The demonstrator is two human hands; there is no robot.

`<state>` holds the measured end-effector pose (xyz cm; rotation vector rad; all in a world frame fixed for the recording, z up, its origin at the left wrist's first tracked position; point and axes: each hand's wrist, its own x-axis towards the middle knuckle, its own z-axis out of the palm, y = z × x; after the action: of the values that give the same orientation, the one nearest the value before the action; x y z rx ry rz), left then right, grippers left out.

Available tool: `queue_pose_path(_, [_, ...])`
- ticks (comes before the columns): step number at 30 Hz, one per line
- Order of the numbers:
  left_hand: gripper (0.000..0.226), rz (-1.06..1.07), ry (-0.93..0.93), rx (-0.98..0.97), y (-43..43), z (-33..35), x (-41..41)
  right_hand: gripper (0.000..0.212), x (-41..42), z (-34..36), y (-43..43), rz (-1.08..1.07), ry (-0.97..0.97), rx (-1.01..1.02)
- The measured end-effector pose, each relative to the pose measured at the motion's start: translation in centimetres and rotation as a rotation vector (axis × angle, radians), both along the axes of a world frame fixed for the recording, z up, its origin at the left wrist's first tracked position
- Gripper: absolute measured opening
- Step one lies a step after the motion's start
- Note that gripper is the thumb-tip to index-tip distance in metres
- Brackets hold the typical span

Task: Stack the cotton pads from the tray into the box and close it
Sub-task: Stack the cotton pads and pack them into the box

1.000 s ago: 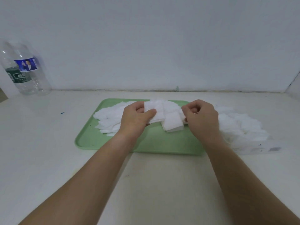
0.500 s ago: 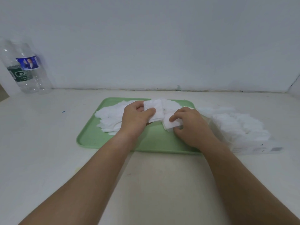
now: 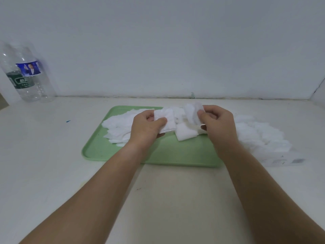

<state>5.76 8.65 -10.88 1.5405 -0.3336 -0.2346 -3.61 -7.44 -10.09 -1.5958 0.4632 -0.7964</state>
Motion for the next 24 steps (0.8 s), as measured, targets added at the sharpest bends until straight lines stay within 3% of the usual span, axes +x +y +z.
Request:
queue_pose_path(4, [0.011,-0.027,0.055,-0.004,-0.2,0.0,-0.2,0.014,-0.1,0.6,0.8,0.189,-0.05,0.454])
queue_pose_path(7, [0.005,-0.074,0.059,-0.006,-0.3,0.0,-0.5,0.01,-0.3,0.9,1.8,0.326,-0.054,0.619])
queue_pose_path(11, [0.009,-0.155,0.039,-0.04,-0.6,0.1,-0.9,0.012,-0.4,0.8,2.9,0.415,0.044,0.575])
queue_pose_path(16, [0.01,-0.201,0.043,-0.066,-0.7,0.2,-1.1,0.011,-0.3,0.4,3.3,0.36,0.12,0.498])
queue_pose_path(24, [0.032,-0.24,0.181,-0.131,-0.8,0.5,-1.2,0.01,-0.1,0.0,3.3,0.25,0.129,0.433])
